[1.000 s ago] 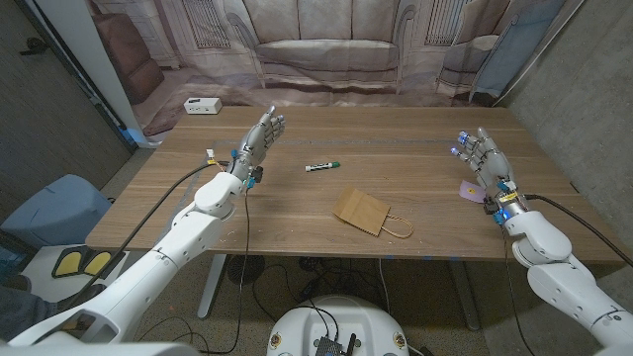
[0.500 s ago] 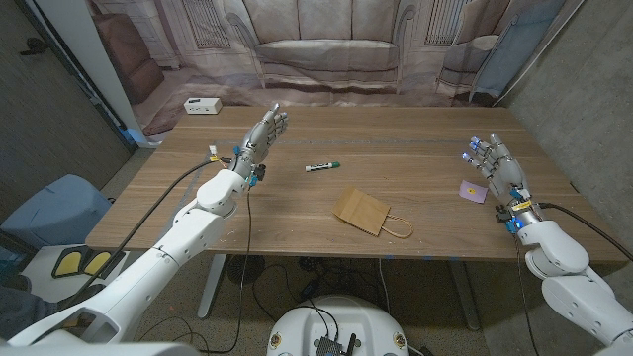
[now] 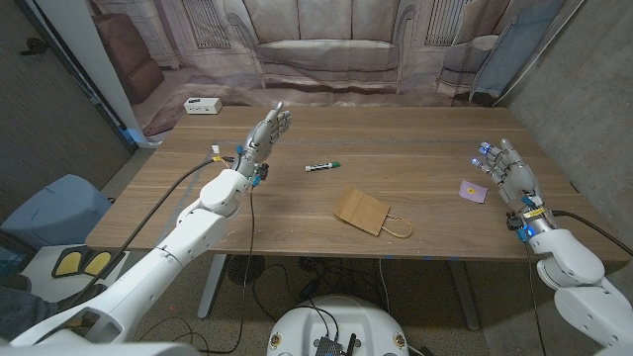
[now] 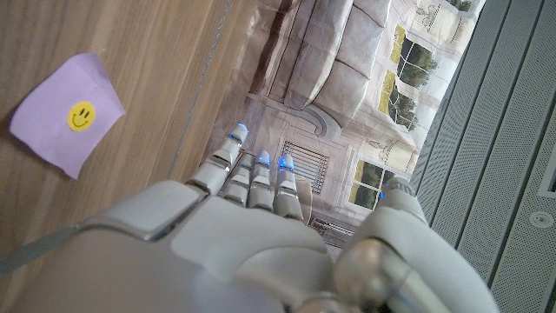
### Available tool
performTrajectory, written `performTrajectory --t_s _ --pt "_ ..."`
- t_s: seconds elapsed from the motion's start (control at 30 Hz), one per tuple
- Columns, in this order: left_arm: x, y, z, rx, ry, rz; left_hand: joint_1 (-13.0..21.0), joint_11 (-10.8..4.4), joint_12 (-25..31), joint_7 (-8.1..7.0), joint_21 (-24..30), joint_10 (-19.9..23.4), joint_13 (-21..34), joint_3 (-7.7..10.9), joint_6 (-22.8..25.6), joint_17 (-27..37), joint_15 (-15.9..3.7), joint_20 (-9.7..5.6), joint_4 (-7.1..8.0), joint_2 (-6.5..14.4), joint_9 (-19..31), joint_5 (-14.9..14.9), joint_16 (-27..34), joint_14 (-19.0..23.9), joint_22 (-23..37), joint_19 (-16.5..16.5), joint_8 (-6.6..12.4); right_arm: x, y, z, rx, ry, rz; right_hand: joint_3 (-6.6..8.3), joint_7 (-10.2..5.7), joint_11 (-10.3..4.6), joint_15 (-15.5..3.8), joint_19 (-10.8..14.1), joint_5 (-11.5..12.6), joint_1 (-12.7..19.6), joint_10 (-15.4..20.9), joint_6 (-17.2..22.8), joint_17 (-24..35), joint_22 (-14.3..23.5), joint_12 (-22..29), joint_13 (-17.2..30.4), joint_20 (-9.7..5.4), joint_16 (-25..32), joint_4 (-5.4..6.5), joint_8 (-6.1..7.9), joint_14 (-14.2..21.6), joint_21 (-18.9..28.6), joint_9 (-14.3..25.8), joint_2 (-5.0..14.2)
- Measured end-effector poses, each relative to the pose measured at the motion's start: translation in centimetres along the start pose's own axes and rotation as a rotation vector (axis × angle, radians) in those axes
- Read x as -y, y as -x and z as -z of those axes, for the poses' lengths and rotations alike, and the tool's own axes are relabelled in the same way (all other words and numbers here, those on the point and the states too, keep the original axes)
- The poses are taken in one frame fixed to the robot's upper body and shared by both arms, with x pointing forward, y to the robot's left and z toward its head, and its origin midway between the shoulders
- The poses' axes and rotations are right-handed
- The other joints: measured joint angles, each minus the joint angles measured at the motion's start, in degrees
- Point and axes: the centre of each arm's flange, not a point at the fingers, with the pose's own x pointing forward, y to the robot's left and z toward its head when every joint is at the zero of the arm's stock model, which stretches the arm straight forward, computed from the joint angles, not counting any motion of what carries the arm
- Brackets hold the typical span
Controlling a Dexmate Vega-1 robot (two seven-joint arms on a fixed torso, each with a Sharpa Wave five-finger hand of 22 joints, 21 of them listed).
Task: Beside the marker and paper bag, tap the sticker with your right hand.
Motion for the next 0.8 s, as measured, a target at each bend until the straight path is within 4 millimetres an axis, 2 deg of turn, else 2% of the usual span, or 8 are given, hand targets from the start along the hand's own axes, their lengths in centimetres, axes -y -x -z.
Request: performTrajectory --t_s 0.8 --pt "0.7 0.2 -0.2 0.001 0.003 -0.01 0.0 0.12 0.0 -0.02 0.0 0.9 0.0 0.01 1.2 0.0 -0.11 0.45 -0.47 0.0 0.0 0.0 0.0 0.9 0.0 0.4 0.0 1.6 3.0 0.3 -0.025 0.025 0.058 0.0 -0.43 0.22 -0.09 0.9 0.0 -0.2 0.4 0.0 0.0 0.0 0.0 0.0 0.3 0.0 0.01 0.0 0.7 0.0 0.0 0.23"
